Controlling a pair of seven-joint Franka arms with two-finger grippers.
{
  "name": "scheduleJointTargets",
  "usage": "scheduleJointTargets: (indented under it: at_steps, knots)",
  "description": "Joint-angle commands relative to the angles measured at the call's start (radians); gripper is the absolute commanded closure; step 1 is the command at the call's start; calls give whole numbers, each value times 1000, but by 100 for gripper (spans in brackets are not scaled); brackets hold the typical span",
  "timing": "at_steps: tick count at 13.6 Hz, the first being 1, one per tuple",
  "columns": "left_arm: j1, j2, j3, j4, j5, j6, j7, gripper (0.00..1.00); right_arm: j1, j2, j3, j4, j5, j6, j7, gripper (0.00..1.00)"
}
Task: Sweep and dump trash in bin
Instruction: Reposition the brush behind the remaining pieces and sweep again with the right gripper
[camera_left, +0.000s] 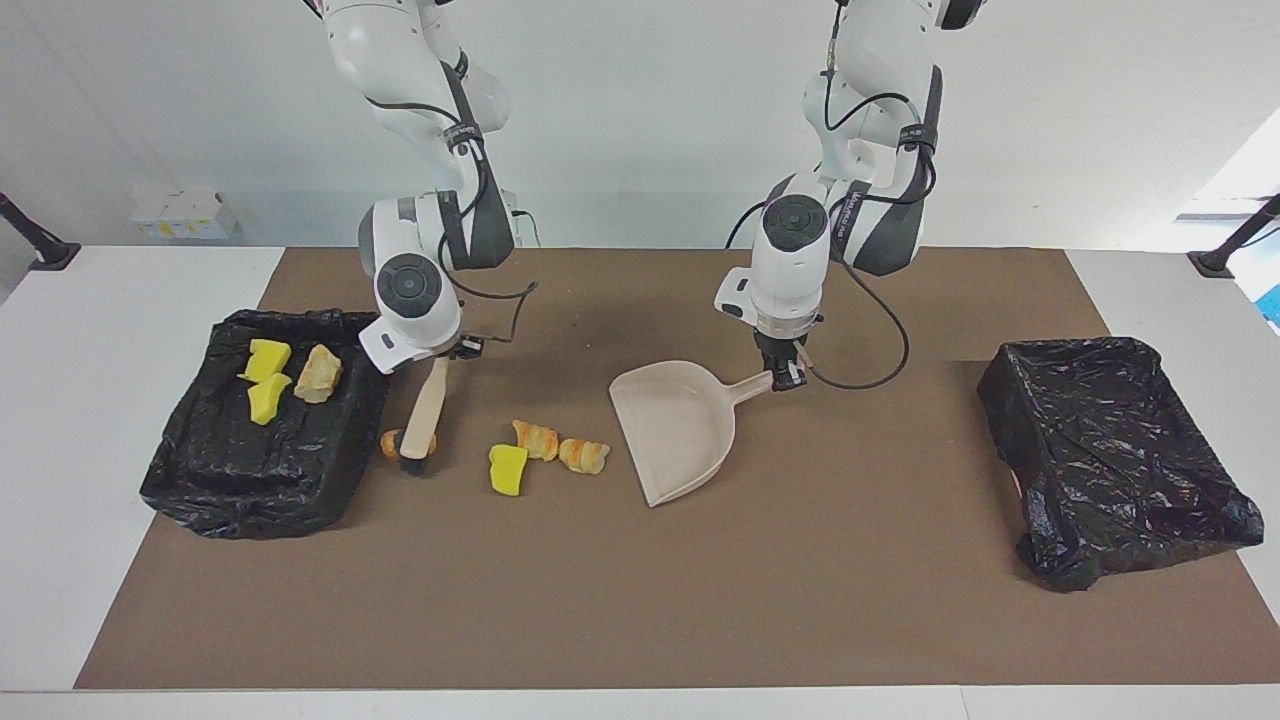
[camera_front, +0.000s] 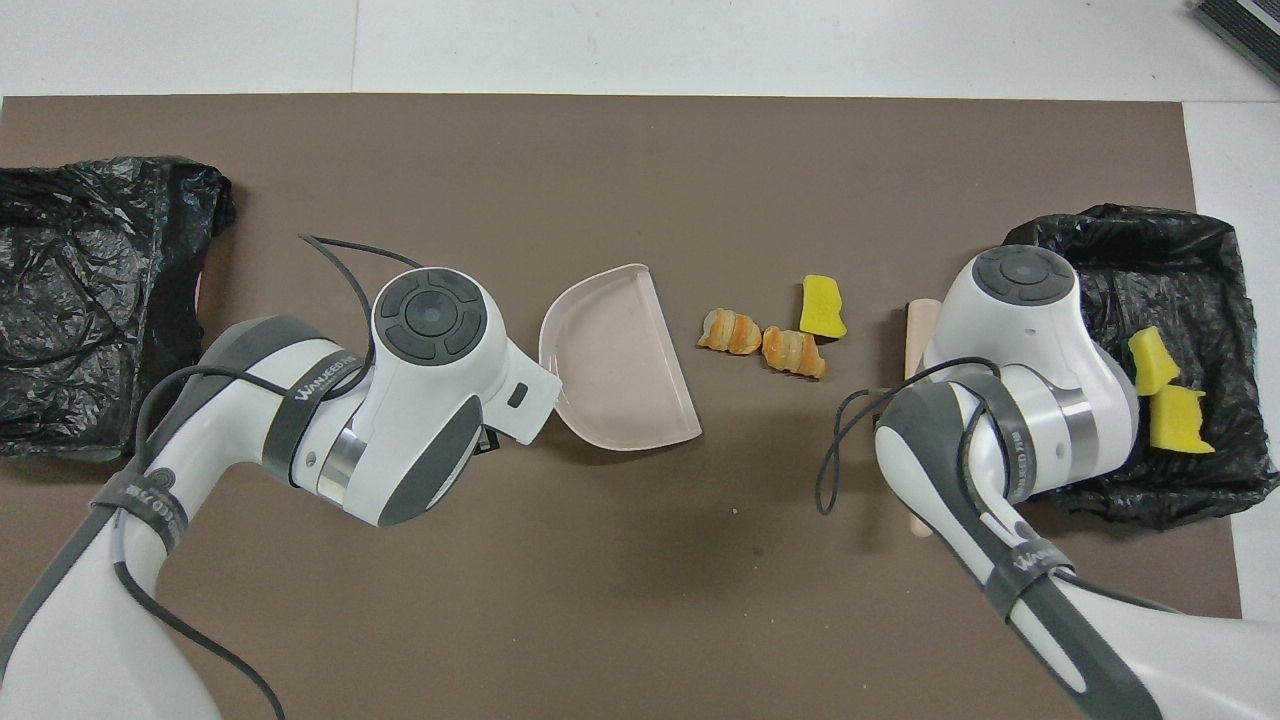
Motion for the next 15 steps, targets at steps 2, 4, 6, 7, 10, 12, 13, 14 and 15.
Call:
scheduleJointTargets:
  at_steps: [2,4,6,7,10,12,13,14,15]
  knots:
    - [-16,-36,11,-51,16,66,-9,100,86,-8,3,17,147,-4,74,100]
    - [-11,-36,10,-58,15,86,3,100,93,-4,2,76,139,-74,103,100]
    - [-14,-40,10,-75,15,89,1,75,74,-1,-4,127,94,-145,111,100]
    - [-10,-42,8,-78,13,94,3,66,79,-4,-6,124,23,-148,132,100]
    - [-8,-43,8,-80,10,97,6,54,30,-16,-4,92,-192,-160,143,100]
    - [-5,-48,8,-98,8,106,4,50,-25,-20,-4,63,-249,-134,110,100]
    - [-5,-54,8,-107,7,117,3,49,-39,-27,-4,54,-298,-130,96,100]
    - [-5,-54,8,-113,7,121,3,49,-60,-31,-3,34,-329,-108,79,100]
    - [-5,-56,8,-115,5,121,4,49,-73,-36,-4,0,-334,-70,70,100]
